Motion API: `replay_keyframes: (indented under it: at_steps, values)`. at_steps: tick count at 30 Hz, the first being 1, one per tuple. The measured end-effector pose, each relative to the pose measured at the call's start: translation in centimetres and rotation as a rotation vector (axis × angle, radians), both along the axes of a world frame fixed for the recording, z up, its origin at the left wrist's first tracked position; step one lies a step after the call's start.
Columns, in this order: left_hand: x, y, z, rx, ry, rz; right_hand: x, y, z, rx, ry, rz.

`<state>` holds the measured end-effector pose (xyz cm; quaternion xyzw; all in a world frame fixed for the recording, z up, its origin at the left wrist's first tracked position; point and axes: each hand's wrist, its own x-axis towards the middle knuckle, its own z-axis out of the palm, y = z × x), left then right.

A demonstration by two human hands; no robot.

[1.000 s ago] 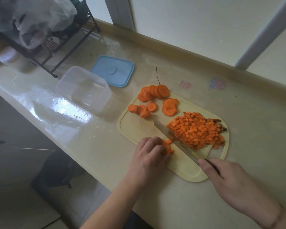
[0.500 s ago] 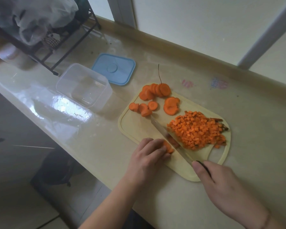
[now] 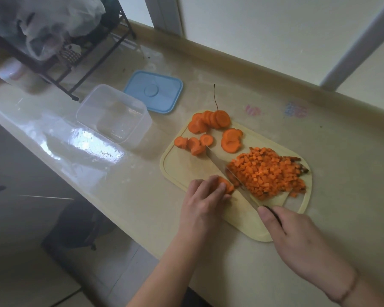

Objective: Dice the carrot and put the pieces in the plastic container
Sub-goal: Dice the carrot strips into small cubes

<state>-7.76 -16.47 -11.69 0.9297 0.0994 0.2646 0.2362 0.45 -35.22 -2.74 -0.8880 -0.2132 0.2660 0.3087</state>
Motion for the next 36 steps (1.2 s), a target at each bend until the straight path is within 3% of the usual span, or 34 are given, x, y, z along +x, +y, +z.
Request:
replay_keyframes:
  at_steps: [18,23,36]
  values:
    - [-0.2,1.0,2.0,-0.020,0.102,-0.100,-0.3,-0.5,0.6,0.050,-0.001,-0.006]
    - [0.2,1.0,2.2,0.054,-0.001,-0.185,-0.9,-1.4,0.9,0.006,0.041,0.005]
    - [0.4,1.9,0.9,-0.024,0.038,-0.277,-2.2,-2.7,0.4,-0.137,0.017,0.048]
